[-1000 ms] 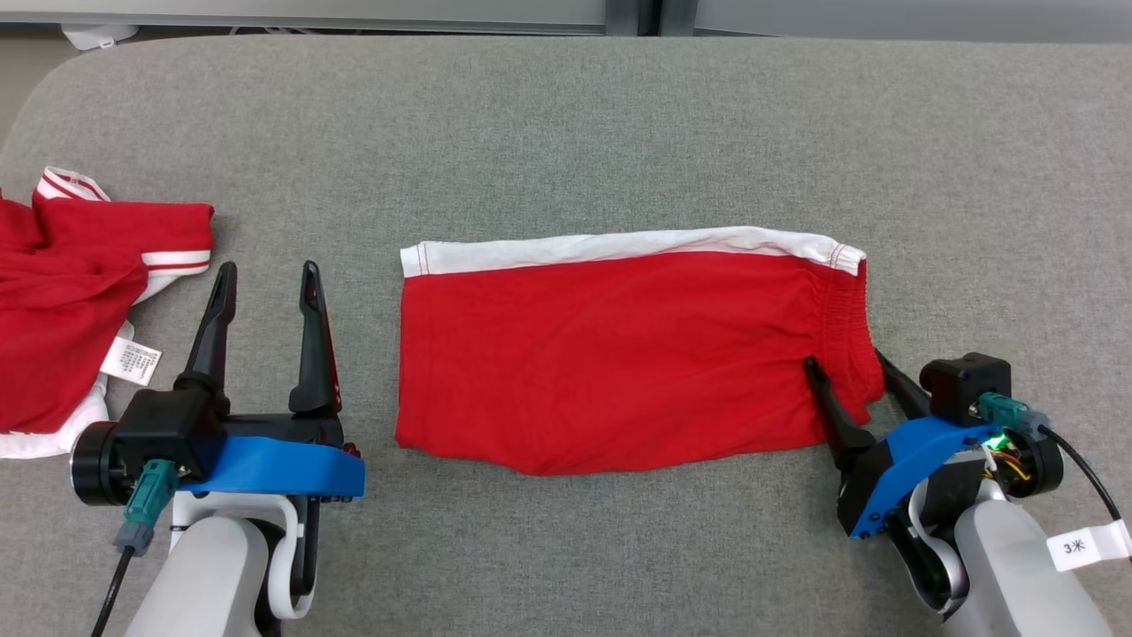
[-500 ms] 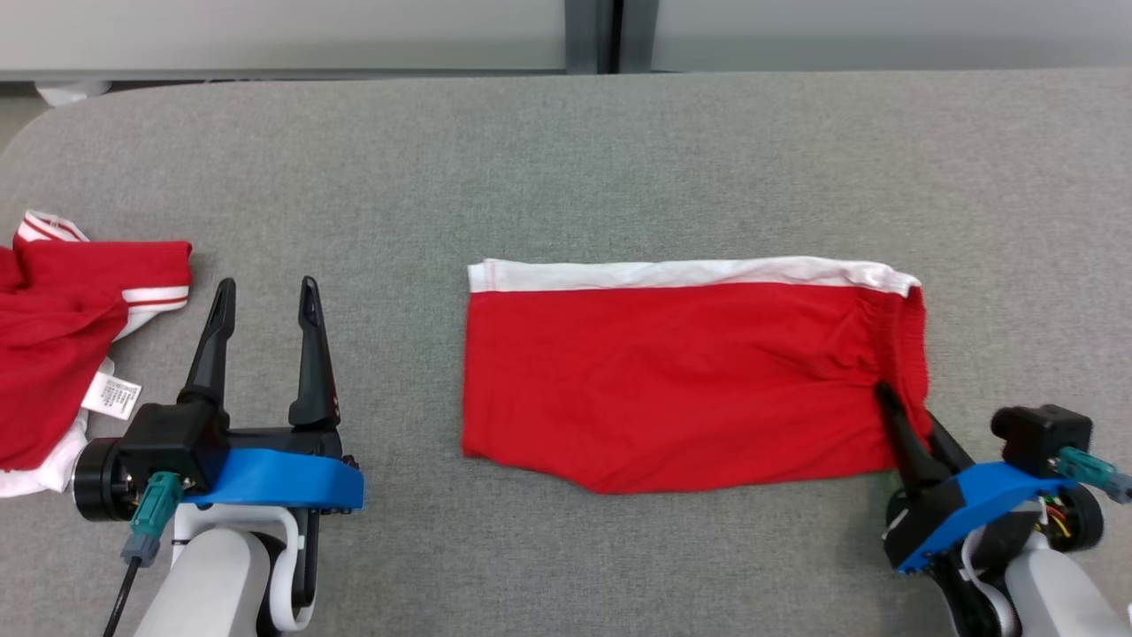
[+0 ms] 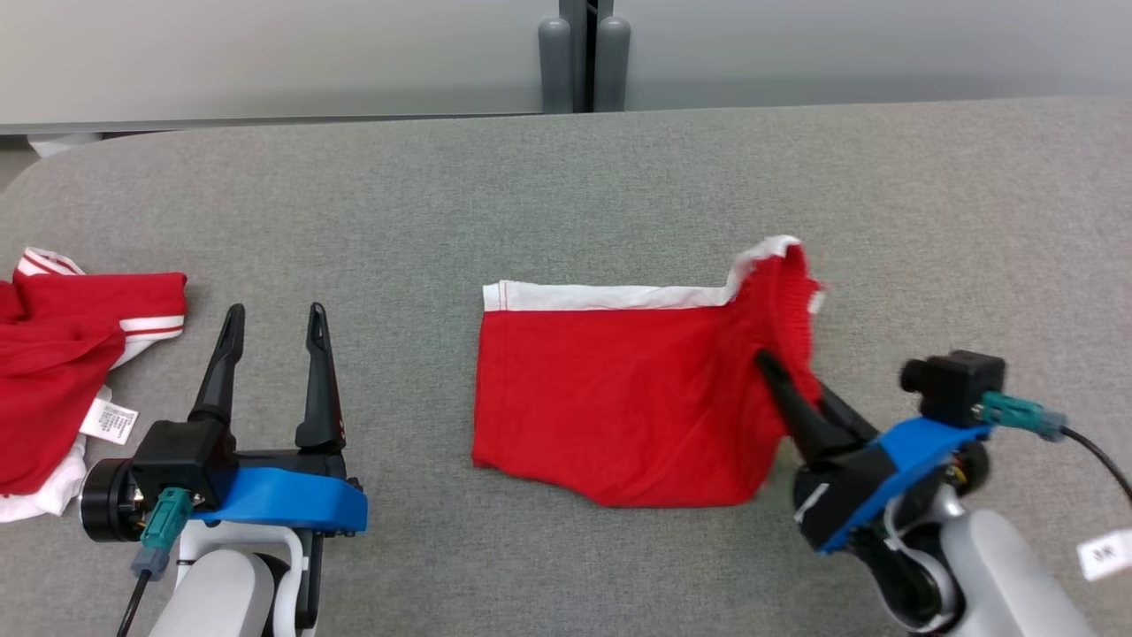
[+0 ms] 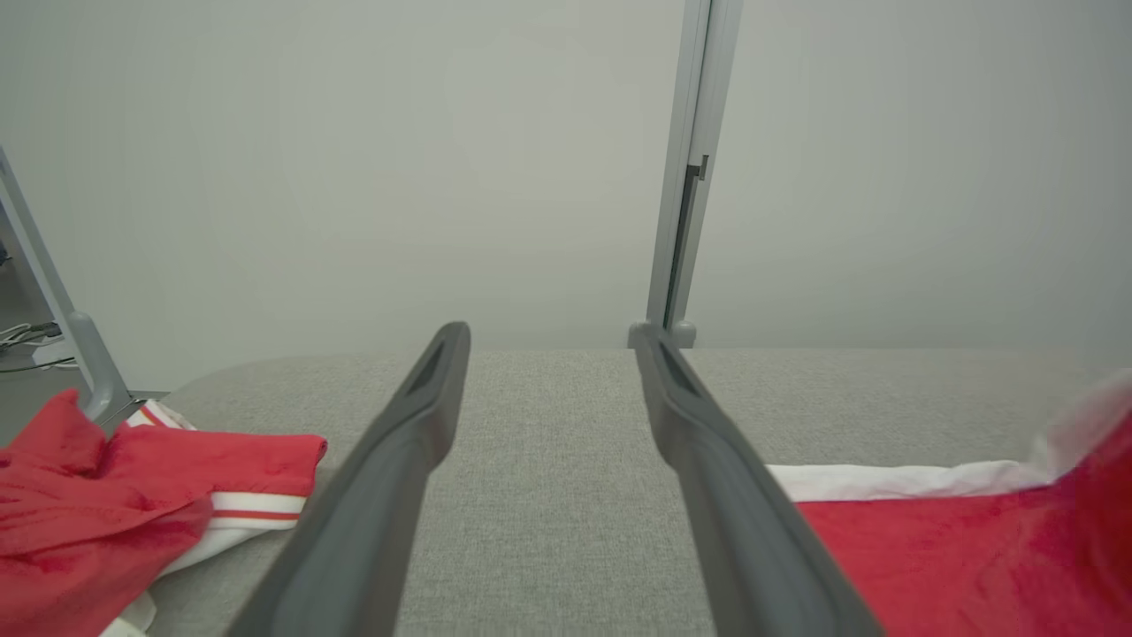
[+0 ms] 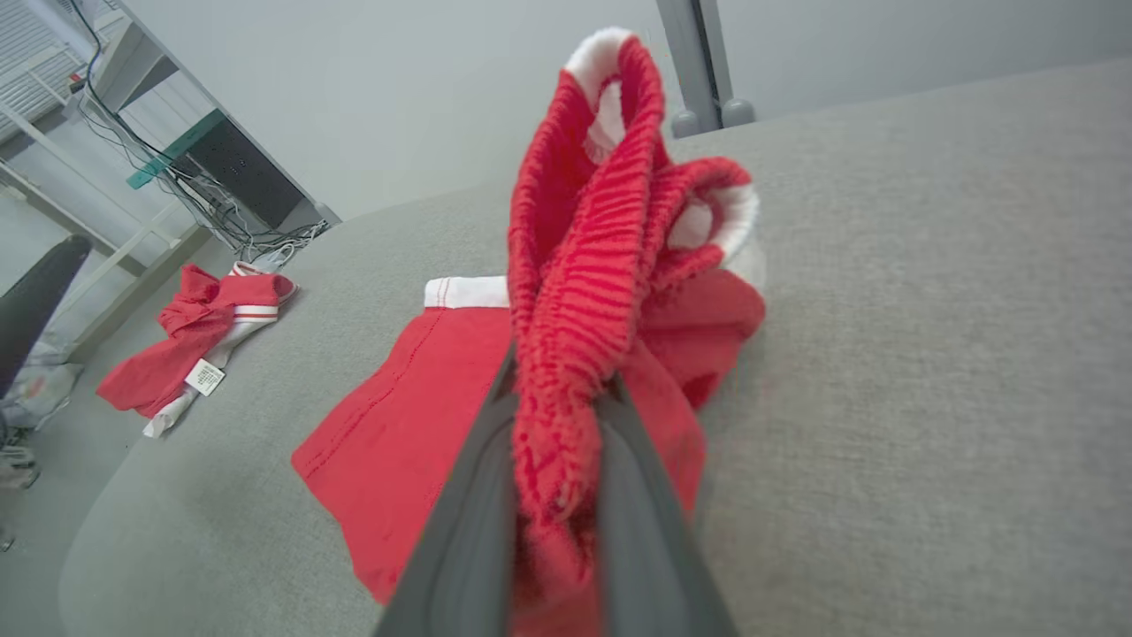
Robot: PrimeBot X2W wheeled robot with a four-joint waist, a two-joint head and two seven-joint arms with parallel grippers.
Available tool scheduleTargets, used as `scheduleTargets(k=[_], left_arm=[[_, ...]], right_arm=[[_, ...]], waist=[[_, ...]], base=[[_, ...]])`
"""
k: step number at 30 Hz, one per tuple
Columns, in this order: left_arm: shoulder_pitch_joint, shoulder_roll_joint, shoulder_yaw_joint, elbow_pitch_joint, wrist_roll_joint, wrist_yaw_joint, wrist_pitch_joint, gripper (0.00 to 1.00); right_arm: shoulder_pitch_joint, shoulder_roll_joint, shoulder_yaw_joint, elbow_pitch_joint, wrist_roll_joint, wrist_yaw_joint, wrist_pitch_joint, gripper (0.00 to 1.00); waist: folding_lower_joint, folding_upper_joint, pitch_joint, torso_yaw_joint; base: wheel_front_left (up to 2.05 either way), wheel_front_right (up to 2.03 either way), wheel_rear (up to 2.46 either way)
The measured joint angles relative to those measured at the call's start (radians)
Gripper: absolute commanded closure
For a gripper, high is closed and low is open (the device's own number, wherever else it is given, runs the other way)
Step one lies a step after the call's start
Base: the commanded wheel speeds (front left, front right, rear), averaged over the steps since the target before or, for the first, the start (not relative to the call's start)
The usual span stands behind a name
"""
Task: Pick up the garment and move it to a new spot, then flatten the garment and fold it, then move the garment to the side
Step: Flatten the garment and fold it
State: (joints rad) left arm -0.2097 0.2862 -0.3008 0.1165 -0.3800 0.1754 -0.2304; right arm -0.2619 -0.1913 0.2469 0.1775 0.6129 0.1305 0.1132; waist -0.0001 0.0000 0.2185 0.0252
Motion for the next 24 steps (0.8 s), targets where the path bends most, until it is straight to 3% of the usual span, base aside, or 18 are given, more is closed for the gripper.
scheduleTargets(k=[9,17,18,19,20,24], left_arm=[[-0.014,-0.017,-0.025,0.004,-0.004,-0.007,0.002,0.00],[-0.049,-0.041,-0.038,0.034,-0.006,-0.018,-0.011,0.00],[-0.051,-0.044,-0.038,0.037,-0.006,-0.018,-0.013,0.00],[-0.053,-0.046,-0.038,0.041,-0.006,-0.018,-0.017,0.00],[-0.055,-0.047,-0.038,0.045,-0.006,-0.018,-0.018,0.00],[-0.056,-0.051,-0.035,0.058,-0.006,-0.018,-0.020,0.00]], right_arm=[[-0.112,0.096,0.204,0.079,0.088,0.000,0.041,1.00],[-0.221,0.119,0.258,0.263,0.108,0.000,-0.059,1.00],[-0.234,0.120,0.267,0.283,0.101,0.000,-0.073,0.82],[-0.246,0.121,0.280,0.300,0.092,0.000,-0.090,0.36],[-0.258,0.122,0.297,0.312,0.079,0.000,-0.108,0.00],[-0.298,0.117,0.382,0.322,0.005,0.000,-0.221,0.00]], waist=[[0.0000,0.0000,0.019,0.062],[0.0002,0.0000,0.070,0.122],[0.0002,0.0000,0.074,0.126],[0.0002,0.0000,0.078,0.129],[0.0002,0.0001,0.081,0.131],[0.0002,0.0000,0.083,0.124]], base=[[0.00,0.00,0.00],[0.00,0.00,0.00],[0.00,0.00,0.00],[0.00,0.00,0.00],[0.00,0.00,0.00],[0.00,0.00,0.00]])
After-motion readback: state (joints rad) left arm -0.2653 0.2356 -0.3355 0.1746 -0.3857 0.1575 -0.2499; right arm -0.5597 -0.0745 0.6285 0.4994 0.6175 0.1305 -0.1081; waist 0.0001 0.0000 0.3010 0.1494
